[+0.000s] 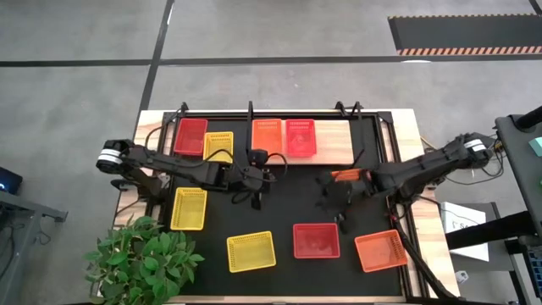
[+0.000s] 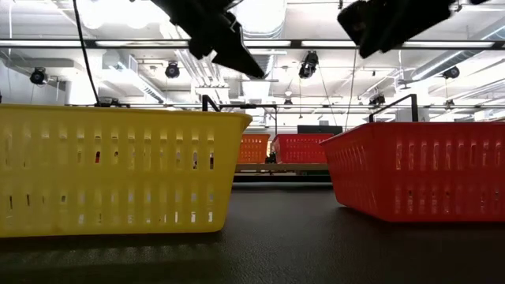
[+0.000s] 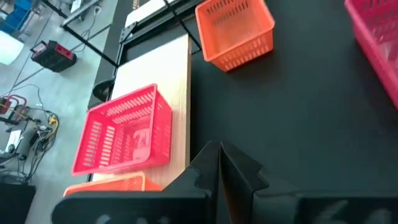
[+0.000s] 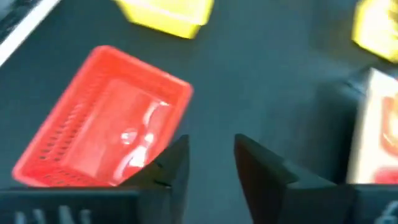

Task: Stack baskets on shelf by color
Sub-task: Stack the bottom red basket on top of the red basket on the shelf

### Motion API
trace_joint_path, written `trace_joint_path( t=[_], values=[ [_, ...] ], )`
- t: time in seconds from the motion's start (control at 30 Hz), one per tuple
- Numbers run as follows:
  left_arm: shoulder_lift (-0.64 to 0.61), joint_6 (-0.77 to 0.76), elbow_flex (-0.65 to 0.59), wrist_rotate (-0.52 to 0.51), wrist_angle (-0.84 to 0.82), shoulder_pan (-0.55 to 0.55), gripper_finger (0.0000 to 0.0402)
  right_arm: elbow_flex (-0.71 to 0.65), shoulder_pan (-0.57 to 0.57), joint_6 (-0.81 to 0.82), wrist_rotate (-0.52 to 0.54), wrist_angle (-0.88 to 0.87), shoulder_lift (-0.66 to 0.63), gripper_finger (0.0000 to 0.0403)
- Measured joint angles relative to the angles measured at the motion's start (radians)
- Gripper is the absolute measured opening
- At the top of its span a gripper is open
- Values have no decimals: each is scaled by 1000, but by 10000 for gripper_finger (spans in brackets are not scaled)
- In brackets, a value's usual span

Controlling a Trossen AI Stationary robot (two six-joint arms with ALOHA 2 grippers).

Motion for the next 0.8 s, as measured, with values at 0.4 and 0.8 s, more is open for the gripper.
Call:
trace_joint_path(
  t=[0.4,0.8],
  values=[
    [0,-30,1,0,7,-11,0,96,251,-184,2,-276,163,161],
    [0,-29,1,-1,79,-16,0,217,331,-256,3,-378,373,143]
  ],
)
